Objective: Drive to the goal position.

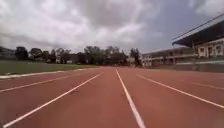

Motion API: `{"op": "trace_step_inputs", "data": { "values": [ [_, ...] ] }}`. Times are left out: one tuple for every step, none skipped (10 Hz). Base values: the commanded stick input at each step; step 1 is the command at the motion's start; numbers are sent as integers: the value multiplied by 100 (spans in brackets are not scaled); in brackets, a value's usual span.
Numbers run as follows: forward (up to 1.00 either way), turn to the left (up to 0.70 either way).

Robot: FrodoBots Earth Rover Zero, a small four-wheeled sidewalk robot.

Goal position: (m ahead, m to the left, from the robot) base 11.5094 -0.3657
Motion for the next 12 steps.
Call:
{"op": "trace_step_inputs", "data": {
  "values": [
    [60,0],
    [60,0],
    [60,0],
    [60,0],
    [60,0],
    [60,0],
    [60,0],
    [60,0],
    [60,0],
    [60,0],
    [60,0],
    [60,0]
  ]
}}
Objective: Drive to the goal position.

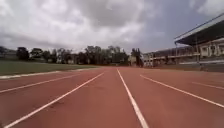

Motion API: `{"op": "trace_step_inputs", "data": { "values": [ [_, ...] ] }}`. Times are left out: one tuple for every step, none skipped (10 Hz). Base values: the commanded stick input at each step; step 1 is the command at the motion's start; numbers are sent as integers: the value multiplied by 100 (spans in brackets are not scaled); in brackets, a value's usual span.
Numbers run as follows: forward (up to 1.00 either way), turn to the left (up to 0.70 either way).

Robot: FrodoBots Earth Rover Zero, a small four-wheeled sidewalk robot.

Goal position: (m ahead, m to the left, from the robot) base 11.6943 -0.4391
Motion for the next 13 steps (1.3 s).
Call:
{"op": "trace_step_inputs", "data": {
  "values": [
    [60,0],
    [60,0],
    [60,0],
    [60,0],
    [60,0],
    [60,0],
    [60,0],
    [60,0],
    [60,0],
    [60,0],
    [60,0],
    [60,0],
    [60,0]
  ]
}}
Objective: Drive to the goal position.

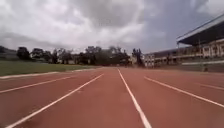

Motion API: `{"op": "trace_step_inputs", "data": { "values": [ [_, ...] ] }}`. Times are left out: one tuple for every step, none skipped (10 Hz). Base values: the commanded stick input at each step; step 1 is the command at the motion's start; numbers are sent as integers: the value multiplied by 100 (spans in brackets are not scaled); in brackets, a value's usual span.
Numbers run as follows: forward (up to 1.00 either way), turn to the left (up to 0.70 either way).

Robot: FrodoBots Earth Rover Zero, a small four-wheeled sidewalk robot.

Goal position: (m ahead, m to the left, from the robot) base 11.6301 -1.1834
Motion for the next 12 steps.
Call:
{"op": "trace_step_inputs", "data": {
  "values": [
    [60,0],
    [60,0],
    [60,0],
    [60,0],
    [60,0],
    [60,0],
    [60,0],
    [60,0],
    [60,0],
    [60,0],
    [60,0],
    [60,0]
  ]
}}
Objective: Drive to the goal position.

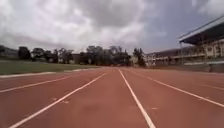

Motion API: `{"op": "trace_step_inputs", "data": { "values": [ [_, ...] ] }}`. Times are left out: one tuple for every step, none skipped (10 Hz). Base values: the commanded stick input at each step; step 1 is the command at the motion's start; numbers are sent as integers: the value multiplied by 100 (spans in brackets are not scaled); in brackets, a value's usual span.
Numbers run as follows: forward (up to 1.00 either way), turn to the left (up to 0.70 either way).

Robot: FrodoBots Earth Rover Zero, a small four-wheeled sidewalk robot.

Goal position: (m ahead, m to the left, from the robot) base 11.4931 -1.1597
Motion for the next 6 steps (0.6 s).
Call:
{"op": "trace_step_inputs", "data": {
  "values": [
    [60,0],
    [60,0],
    [60,0],
    [60,0],
    [60,0],
    [60,0]
  ]
}}
